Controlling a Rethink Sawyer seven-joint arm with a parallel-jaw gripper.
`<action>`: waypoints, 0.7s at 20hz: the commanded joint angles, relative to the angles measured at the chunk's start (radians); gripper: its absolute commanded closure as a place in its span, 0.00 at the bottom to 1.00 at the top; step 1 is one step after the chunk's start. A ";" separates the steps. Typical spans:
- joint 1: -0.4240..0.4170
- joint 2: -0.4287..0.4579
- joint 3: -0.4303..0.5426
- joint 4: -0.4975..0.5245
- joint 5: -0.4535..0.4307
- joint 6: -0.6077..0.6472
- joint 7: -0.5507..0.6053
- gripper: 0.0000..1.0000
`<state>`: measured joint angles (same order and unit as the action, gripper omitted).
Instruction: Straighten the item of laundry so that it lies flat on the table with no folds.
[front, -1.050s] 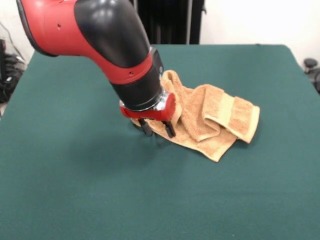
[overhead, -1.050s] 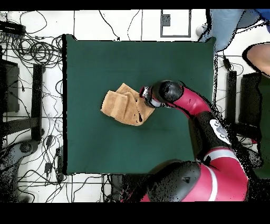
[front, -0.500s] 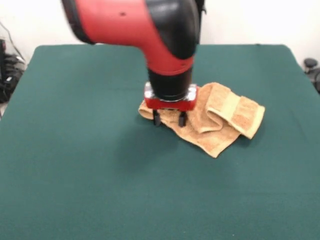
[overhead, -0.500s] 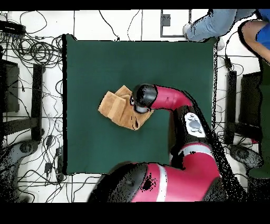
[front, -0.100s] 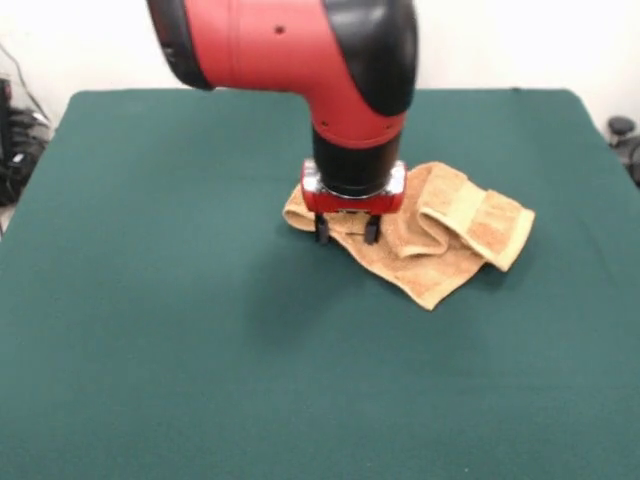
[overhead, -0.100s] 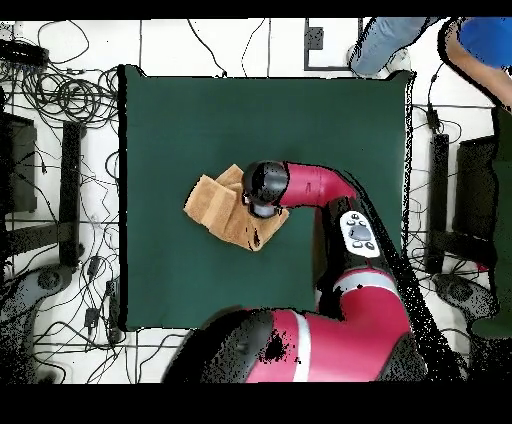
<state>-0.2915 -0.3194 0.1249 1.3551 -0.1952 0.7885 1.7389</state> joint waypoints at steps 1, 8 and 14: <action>-0.050 0.133 0.115 0.089 -0.059 0.028 -0.154 0.00; 0.036 0.111 0.030 0.055 -0.199 -0.169 -0.045 0.00; -0.046 0.152 0.111 0.058 -0.093 0.003 -0.051 0.00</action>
<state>-0.3016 -0.3322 0.1541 1.3568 -0.2798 0.7745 1.7389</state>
